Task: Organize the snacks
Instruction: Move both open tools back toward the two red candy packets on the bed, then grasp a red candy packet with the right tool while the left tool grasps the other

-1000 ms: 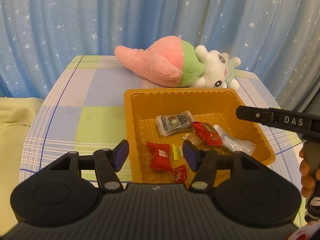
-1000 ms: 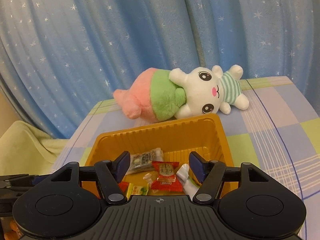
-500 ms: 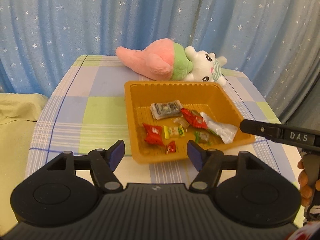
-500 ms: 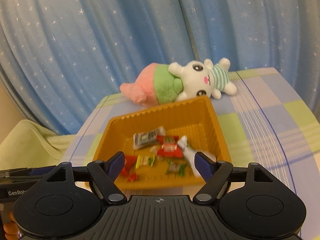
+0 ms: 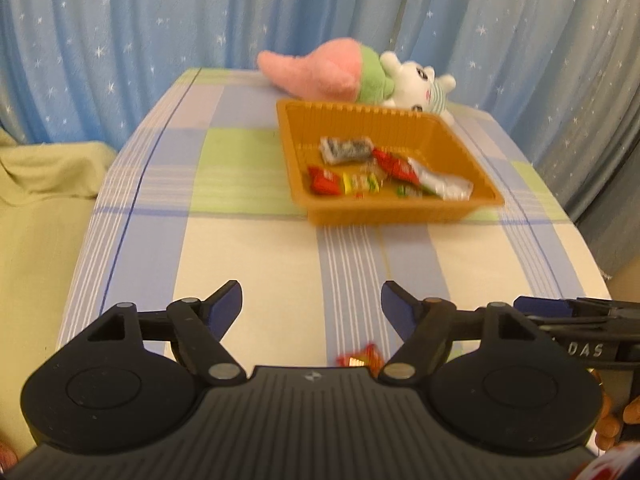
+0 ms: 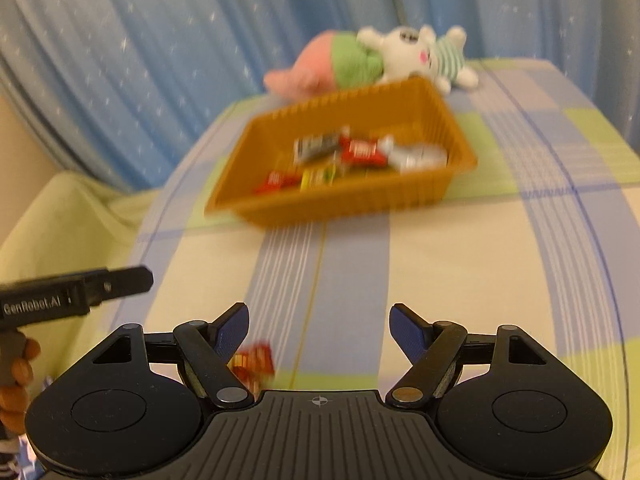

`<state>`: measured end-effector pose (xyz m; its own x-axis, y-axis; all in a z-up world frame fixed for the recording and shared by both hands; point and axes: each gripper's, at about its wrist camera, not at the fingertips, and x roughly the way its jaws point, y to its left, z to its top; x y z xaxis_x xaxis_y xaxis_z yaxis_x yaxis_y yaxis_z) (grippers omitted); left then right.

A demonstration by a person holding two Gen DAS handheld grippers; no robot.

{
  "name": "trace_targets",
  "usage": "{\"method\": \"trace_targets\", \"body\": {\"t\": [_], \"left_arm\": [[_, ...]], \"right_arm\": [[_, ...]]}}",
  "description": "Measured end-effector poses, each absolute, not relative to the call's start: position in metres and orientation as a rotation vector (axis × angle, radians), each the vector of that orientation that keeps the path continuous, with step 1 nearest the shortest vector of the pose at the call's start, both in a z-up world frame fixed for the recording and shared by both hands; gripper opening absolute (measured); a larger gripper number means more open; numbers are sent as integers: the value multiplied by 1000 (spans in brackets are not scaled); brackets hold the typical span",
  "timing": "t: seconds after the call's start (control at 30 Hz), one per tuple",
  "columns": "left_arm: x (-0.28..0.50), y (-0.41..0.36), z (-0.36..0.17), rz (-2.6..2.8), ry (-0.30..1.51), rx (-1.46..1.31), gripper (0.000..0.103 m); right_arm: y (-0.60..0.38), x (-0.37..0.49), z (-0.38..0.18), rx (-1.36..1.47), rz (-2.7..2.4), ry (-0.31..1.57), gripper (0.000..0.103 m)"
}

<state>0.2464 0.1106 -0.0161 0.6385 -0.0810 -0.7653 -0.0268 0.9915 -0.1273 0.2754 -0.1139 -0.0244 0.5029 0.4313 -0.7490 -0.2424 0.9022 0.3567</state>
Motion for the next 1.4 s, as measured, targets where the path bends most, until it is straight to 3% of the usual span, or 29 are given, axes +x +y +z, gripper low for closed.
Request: {"method": "trace_targets", "body": {"t": [0.93,1.17,1.4], "left_arm": [[183,118,-72,19,1047,-94,74],[185,127,-74,31,1049,-98,74],[186,134,-78,47,1052,-91,74]], "right_arm": [[-56,227,-68,81,527,1075,76],[-41,230,-73,49,560,1068,56],[-29,237,-80,33,565,1071,44]]}}
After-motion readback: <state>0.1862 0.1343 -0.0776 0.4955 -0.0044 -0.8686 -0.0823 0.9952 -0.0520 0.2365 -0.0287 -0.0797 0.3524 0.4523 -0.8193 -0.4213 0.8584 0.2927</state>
